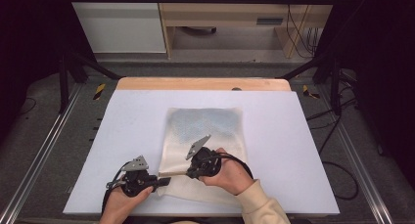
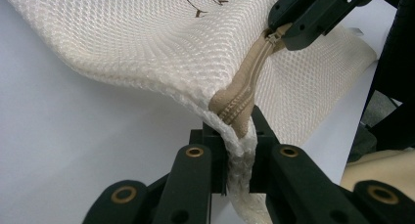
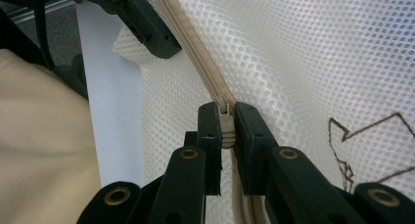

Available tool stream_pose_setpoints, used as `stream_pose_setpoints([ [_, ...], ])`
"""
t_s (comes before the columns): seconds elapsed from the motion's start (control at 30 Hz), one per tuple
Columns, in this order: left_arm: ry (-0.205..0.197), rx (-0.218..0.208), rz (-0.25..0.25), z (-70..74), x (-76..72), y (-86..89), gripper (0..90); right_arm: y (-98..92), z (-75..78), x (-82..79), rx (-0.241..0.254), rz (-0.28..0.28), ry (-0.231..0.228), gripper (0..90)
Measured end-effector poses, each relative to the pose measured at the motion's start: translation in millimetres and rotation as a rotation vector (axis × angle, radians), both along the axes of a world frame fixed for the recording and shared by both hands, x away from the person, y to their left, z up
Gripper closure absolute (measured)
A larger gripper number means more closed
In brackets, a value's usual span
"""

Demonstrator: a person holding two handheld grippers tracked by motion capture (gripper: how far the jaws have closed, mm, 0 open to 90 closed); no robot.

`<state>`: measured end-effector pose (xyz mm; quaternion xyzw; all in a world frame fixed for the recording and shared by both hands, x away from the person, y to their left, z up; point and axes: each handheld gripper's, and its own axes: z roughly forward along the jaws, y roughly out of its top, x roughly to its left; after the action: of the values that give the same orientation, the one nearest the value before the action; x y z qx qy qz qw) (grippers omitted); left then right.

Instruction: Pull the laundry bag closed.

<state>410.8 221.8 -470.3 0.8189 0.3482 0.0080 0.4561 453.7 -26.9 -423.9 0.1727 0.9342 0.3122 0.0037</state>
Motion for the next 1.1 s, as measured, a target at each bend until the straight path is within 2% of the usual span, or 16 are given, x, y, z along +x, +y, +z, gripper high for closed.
stream_pose_setpoints([
  [0.1, 0.001, 0.0, 0.0, 0.0, 0.1, 0.2, 82.7, -7.6, 2.2, -0.3, 0.017, -0.014, 0.001, 82.1],
  [0.77, -0.002, -0.001, -0.001, 0.2, -0.2, -0.4, 82.7, -37.9, 7.5, -6.4, 0.045, -0.069, -0.012, 82.1],
  [1.1, 0.0, 0.004, -0.002, -0.3, -0.1, -0.8, 82.7, -52.3, 8.0, -8.4, 0.043, -0.101, -0.013, 82.1],
])
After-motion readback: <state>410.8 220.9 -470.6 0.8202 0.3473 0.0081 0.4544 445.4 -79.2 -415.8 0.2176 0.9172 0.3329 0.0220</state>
